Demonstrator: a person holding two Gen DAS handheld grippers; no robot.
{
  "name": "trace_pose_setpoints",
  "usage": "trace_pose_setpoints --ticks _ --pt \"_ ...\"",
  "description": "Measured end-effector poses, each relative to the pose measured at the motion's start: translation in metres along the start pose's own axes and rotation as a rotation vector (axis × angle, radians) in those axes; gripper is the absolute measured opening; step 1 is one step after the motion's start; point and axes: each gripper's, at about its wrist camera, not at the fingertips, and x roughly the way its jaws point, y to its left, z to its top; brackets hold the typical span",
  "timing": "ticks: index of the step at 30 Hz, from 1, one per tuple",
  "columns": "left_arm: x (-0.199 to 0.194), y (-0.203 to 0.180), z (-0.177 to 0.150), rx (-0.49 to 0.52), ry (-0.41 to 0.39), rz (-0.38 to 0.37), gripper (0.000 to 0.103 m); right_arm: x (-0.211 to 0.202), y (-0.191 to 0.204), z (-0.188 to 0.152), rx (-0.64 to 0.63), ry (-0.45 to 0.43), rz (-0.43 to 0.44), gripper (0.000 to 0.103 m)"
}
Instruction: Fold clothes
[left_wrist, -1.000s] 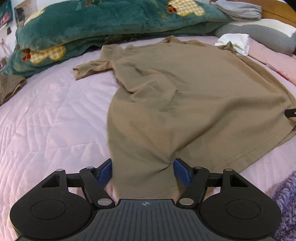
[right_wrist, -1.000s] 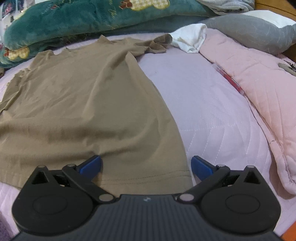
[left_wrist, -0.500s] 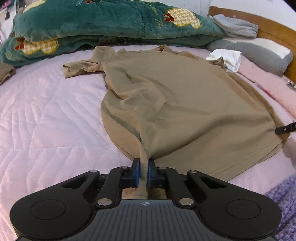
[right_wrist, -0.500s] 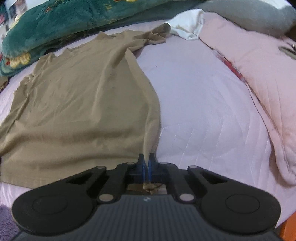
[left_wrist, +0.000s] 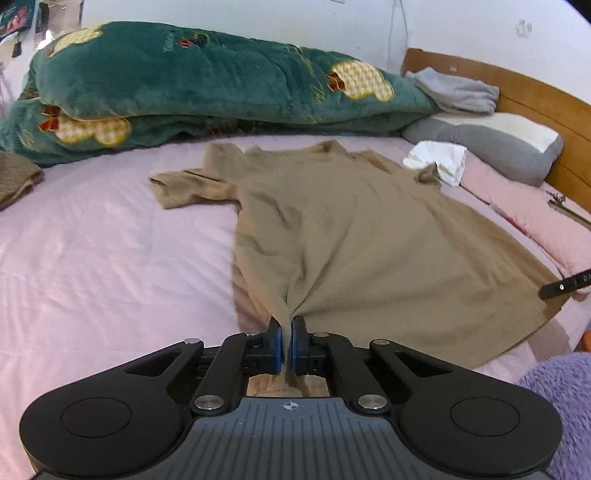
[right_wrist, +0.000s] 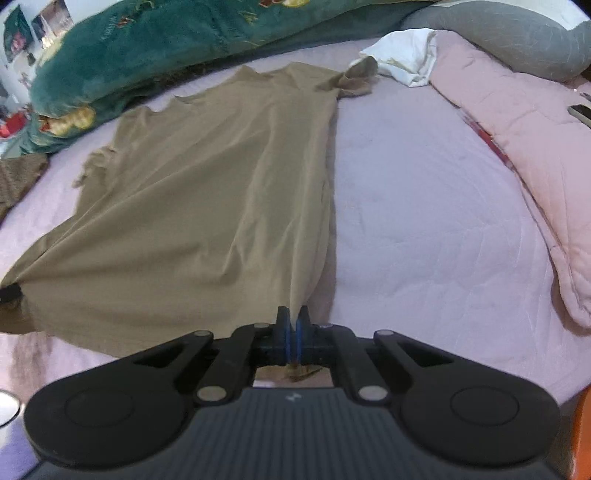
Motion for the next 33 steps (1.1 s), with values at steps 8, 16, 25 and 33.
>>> trace_pose_setpoints --ticks 8,16,25,33 --pt "-0.008 0.023 -0.052 0.048 0.207 -0.023 0.004 0.017 0.002 -0.025 -0.103 0.186 -0.094 0.004" --pt "-0.007 0.051 0.003 0.019 0.071 0.067 0.012 0.035 0.008 -0.013 -0.246 0.316 -0.203 0.010" --pt "0.065 0.045 0.116 0.020 -0.033 0.090 0.047 0.035 0.001 0.093 -0.091 -0.039 -0.180 0.069" --pt "0.200 0.081 0.190 -0.054 0.011 0.271 0.052 0.121 -0.041 0.174 0.131 -0.100 -0.174 0.071"
